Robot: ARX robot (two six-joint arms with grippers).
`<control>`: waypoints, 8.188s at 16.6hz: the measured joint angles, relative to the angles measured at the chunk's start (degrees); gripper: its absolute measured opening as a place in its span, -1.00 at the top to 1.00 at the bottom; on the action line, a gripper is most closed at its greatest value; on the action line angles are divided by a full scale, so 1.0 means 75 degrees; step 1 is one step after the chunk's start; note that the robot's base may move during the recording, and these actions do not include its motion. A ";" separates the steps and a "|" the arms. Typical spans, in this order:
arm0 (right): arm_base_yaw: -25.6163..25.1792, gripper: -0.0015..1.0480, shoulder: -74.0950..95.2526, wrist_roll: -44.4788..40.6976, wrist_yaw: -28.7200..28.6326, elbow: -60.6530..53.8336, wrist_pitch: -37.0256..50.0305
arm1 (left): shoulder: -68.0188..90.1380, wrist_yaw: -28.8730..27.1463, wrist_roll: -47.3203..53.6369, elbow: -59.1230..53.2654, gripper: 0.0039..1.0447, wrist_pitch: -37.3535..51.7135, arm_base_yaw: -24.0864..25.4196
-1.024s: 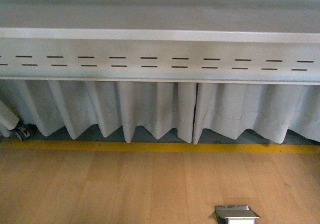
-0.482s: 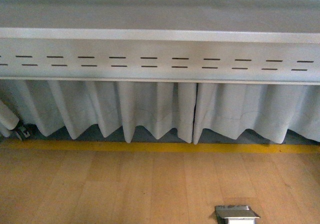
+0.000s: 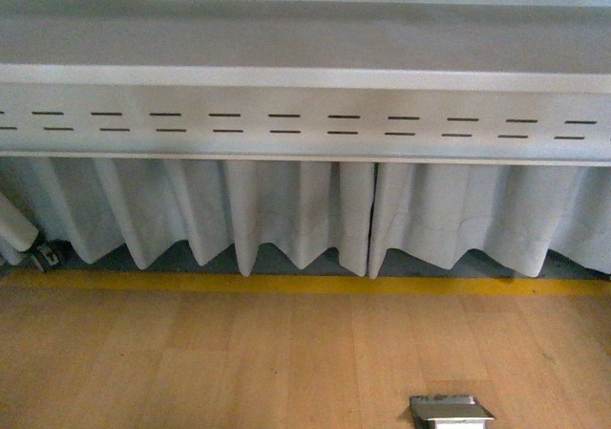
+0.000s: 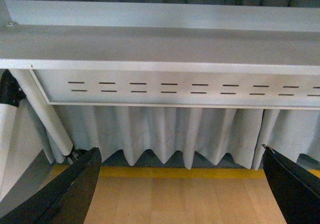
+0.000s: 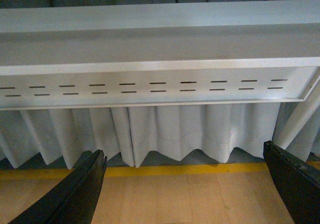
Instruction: Open oven
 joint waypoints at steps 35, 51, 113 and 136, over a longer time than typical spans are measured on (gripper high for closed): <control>0.0000 -0.87 0.0000 -0.0006 0.0000 0.0000 0.0020 | 0.0000 0.0000 0.0047 0.0003 -0.88 0.0023 0.0000; 0.0000 -0.87 0.0000 -0.0006 0.0000 0.0000 0.0035 | 0.0000 0.0000 0.0047 0.0003 -0.88 0.0035 0.0000; 0.0000 -0.87 0.0000 -0.0009 -0.0006 0.0000 0.0020 | 1.5043 -0.1137 -0.9856 0.5989 -0.88 0.4456 -0.4829; 0.0000 -0.87 0.0000 -0.0009 -0.0006 0.0000 0.0020 | 1.6352 -0.1687 -1.1701 0.6840 -0.88 0.4674 -0.4051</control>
